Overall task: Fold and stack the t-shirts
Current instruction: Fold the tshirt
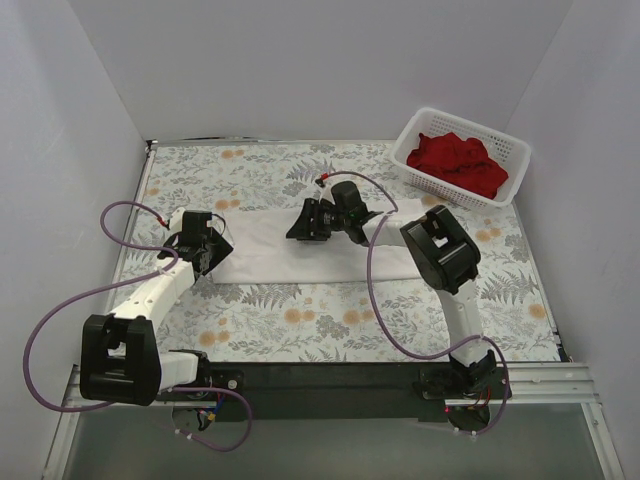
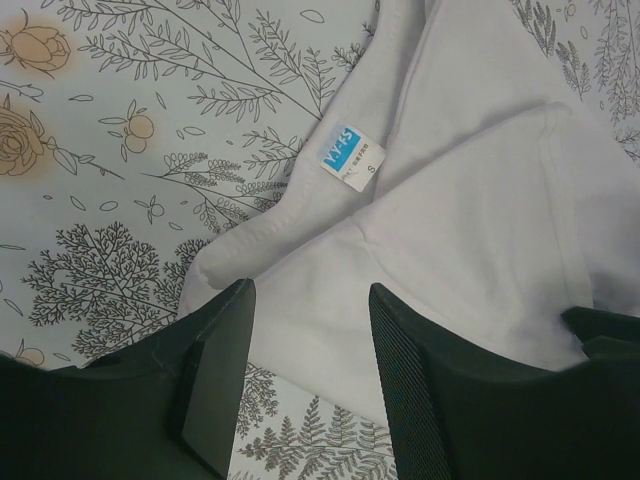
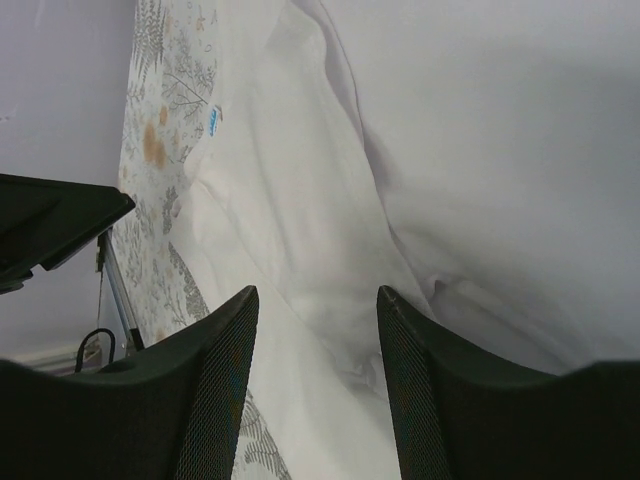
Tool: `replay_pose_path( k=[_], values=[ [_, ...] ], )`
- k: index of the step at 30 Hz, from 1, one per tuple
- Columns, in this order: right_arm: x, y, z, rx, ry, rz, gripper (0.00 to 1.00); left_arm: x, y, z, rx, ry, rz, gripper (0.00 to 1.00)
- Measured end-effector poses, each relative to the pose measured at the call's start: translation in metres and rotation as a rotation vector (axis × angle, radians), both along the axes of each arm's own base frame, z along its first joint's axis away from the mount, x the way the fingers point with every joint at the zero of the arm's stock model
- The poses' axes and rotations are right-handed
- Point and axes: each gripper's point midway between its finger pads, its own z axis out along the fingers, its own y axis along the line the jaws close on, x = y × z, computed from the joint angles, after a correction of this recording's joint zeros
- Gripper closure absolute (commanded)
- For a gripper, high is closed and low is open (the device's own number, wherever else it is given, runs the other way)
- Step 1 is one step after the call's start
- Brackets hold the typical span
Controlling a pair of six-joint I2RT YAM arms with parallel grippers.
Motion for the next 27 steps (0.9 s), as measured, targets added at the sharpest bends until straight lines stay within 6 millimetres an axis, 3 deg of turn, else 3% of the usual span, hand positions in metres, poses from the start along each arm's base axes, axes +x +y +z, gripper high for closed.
replay_pose_path(
  k=[6,9,13,18,23,27],
  values=[
    [-0.002,-0.039,0.032,-0.036,-0.105,-0.014,0.42,0.000,0.000,0.000,0.011,0.000,-0.003,0.49],
    [-0.003,-0.067,0.049,-0.113,-0.184,-0.027,0.43,-0.001,-0.006,-0.001,0.015,0.005,-0.021,0.49],
    [-0.005,-0.113,0.056,-0.290,-0.285,-0.081,0.49,-0.005,-0.020,-0.007,0.025,0.038,-0.065,0.50],
    [-0.030,-0.170,0.028,-0.523,-0.293,-0.114,0.60,-0.002,-0.039,-0.007,0.029,0.055,-0.105,0.51],
    [-0.056,-0.222,-0.012,-0.722,-0.227,-0.129,0.61,0.005,-0.053,-0.014,0.033,0.087,-0.121,0.51],
    [-0.063,-0.250,-0.027,-0.823,-0.188,-0.151,0.61,0.006,-0.056,-0.030,0.039,0.139,-0.117,0.52]
  ],
)
